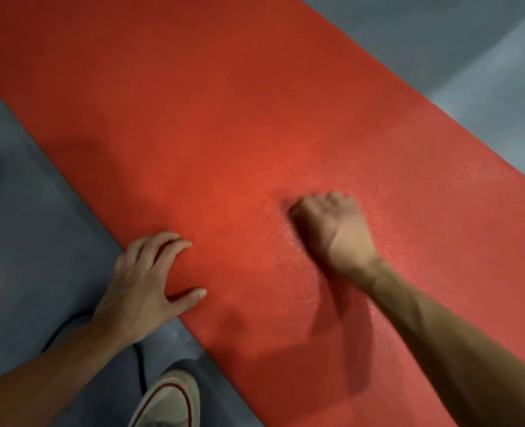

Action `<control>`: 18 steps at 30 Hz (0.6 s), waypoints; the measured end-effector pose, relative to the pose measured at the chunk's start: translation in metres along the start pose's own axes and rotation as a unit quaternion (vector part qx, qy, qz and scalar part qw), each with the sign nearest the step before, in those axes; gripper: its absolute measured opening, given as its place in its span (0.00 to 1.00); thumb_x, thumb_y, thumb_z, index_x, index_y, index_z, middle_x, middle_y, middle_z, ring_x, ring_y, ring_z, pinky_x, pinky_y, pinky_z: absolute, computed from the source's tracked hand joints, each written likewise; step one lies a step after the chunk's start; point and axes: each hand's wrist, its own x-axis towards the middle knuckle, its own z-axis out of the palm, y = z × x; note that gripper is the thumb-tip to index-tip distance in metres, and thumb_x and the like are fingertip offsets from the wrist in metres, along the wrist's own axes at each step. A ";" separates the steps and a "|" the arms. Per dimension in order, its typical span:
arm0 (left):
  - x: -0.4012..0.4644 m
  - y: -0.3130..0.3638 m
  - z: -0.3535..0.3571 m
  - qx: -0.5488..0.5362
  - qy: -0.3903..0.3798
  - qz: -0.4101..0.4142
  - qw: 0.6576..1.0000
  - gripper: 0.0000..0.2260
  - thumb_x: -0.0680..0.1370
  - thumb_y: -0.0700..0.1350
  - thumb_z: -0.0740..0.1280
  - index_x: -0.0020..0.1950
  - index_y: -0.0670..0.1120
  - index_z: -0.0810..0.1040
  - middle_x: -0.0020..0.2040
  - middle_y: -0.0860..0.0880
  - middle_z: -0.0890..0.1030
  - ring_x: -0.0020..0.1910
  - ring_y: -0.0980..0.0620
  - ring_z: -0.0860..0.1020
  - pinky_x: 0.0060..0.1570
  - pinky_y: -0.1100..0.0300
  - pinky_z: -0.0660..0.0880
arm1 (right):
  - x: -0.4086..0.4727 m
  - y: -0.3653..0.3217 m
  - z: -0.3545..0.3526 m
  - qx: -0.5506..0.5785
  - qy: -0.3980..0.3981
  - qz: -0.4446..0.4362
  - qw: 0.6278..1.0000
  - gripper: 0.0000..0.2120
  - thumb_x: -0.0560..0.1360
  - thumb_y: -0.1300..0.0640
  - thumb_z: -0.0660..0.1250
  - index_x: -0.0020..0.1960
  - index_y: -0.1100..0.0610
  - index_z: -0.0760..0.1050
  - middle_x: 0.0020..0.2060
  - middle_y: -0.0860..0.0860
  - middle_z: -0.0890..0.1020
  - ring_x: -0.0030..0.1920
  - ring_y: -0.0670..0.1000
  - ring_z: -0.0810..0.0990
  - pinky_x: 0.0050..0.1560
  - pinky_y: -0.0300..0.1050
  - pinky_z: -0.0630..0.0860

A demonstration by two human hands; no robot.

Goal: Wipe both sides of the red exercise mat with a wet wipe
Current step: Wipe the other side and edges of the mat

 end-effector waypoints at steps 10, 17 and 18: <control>0.001 -0.001 -0.001 -0.009 -0.014 -0.009 1.000 0.38 0.68 0.73 0.65 0.71 0.52 0.73 0.70 0.51 0.70 0.66 0.44 0.69 0.64 0.41 0.71 | -0.010 -0.096 0.015 0.107 -0.056 -0.035 0.992 0.04 0.80 0.56 0.63 0.53 0.52 0.75 0.41 0.51 0.78 0.43 0.58 0.75 0.43 0.54 0.71; -0.002 -0.007 0.000 -0.040 -0.029 -0.013 0.999 0.38 0.70 0.73 0.63 0.74 0.55 0.71 0.72 0.55 0.67 0.70 0.47 0.65 0.69 0.46 0.66 | 0.029 -0.001 -0.006 -0.005 0.036 0.151 0.988 0.07 0.82 0.54 0.63 0.46 0.55 0.73 0.35 0.56 0.78 0.36 0.58 0.68 0.37 0.53 0.66; -0.002 -0.008 -0.001 -0.046 -0.031 -0.012 0.998 0.37 0.70 0.73 0.64 0.74 0.55 0.71 0.72 0.55 0.67 0.70 0.47 0.66 0.69 0.46 0.67 | 0.030 0.003 -0.010 0.012 0.051 0.205 0.977 0.08 0.82 0.56 0.64 0.45 0.57 0.73 0.32 0.56 0.76 0.35 0.57 0.66 0.37 0.51 0.64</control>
